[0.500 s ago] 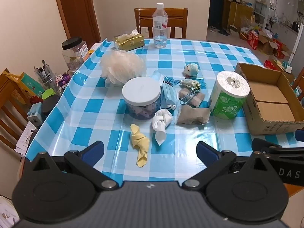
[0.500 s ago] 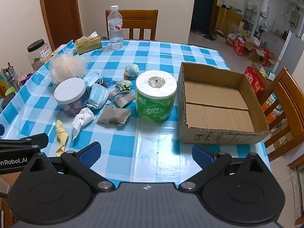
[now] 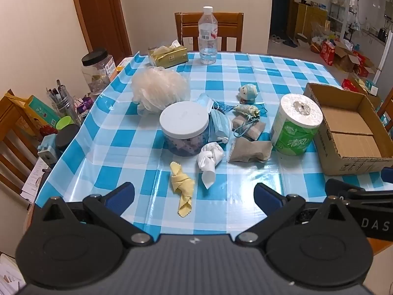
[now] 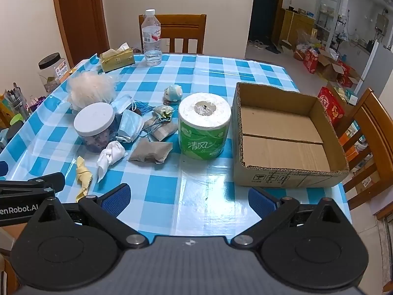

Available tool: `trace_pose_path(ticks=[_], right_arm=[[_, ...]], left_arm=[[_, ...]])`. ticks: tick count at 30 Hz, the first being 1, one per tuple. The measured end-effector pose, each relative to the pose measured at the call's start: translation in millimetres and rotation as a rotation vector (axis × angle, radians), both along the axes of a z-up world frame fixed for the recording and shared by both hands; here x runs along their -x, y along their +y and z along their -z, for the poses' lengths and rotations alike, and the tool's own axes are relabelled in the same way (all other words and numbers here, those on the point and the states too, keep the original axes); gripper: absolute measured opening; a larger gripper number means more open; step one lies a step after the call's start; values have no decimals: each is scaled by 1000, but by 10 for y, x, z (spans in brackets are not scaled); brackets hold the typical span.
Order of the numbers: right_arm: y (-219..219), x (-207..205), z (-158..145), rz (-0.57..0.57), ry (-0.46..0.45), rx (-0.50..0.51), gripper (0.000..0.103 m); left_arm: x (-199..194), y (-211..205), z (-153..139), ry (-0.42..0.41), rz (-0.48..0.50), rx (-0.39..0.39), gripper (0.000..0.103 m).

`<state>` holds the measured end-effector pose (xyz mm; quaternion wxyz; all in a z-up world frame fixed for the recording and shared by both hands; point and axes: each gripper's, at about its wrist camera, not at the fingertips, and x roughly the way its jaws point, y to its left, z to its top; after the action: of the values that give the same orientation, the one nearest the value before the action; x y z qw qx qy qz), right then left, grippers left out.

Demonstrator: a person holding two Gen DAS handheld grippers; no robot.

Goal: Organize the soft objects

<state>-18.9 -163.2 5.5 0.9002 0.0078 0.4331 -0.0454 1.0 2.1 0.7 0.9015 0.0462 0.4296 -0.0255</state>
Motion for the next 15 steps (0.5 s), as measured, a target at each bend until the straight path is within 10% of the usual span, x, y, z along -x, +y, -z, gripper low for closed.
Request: trace_pose_path(ticks=[15], right_arm=[[-46,42,-42,-16,-12,-4,103]], left_arm=[[15,8,-97,-8,-2,-3,102]])
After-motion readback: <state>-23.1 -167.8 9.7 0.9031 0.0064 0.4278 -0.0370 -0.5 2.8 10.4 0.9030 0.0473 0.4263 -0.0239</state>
